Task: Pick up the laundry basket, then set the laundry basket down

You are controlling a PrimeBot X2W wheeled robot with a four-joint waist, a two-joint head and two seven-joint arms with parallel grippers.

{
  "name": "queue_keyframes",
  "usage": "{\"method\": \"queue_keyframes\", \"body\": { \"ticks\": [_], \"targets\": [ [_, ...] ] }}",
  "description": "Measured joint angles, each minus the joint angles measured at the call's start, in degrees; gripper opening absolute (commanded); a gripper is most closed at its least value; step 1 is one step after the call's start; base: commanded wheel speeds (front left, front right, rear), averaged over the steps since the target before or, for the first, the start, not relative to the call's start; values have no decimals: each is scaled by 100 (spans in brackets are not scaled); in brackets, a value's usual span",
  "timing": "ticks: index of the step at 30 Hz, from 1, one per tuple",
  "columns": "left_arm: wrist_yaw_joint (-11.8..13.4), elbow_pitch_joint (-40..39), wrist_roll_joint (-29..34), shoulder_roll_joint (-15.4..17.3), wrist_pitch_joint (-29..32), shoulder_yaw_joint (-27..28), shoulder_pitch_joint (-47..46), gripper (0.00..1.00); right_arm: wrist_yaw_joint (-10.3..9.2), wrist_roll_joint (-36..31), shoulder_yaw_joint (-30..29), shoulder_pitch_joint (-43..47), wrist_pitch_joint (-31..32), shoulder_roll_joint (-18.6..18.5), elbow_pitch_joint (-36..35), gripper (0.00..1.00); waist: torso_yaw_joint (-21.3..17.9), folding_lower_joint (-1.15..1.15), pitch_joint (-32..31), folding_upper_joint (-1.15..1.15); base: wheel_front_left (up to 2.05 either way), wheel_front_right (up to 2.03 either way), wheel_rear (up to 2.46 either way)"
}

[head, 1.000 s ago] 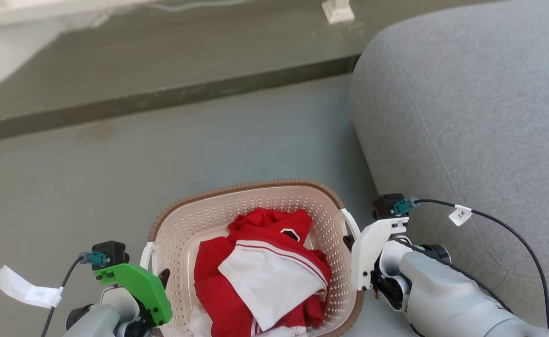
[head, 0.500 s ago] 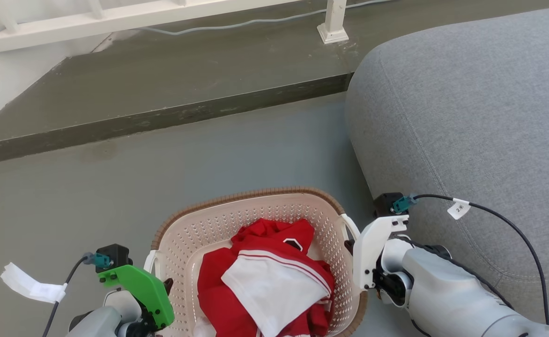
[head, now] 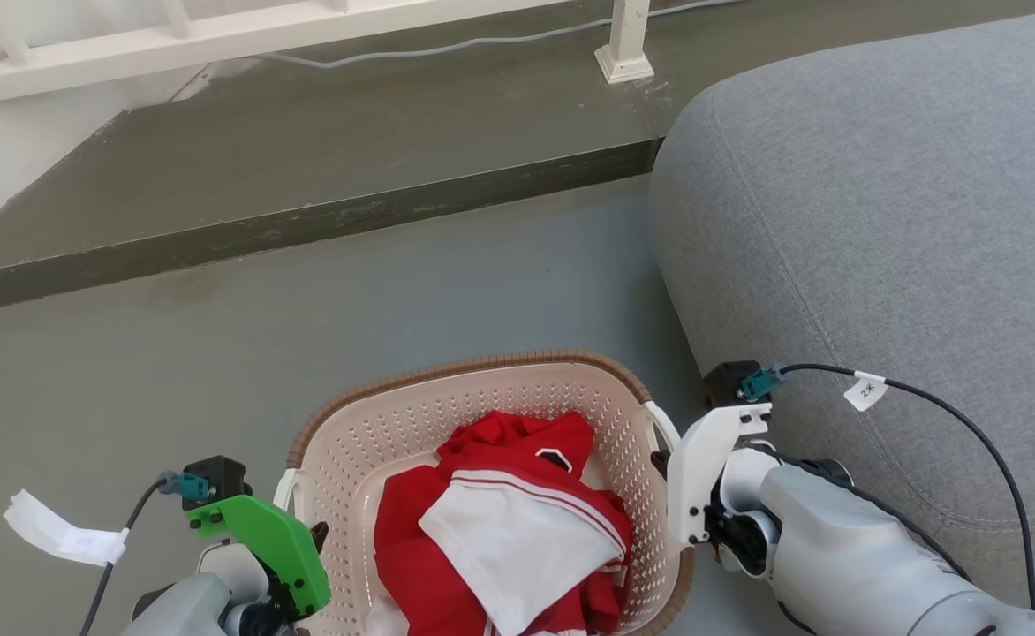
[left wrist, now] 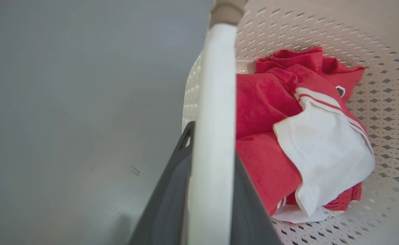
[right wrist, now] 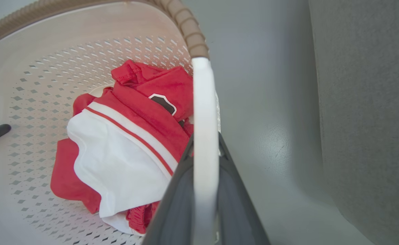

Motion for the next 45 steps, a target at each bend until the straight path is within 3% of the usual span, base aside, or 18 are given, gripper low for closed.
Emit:
{"method": "queue_keyframes", "body": {
  "ticks": [31,45],
  "targets": [
    [0,65,-73,-30,-56,-2,-125,0,-11,80,98,-125,-83,-15,-15,0,-5,0,204,0,0,0,0],
    [0,-281,-63,292,-417,9,-543,0,-213,140,32,-489,-577,-23,-302,0,-4,1,979,0,0,0,0]
  ]
}}
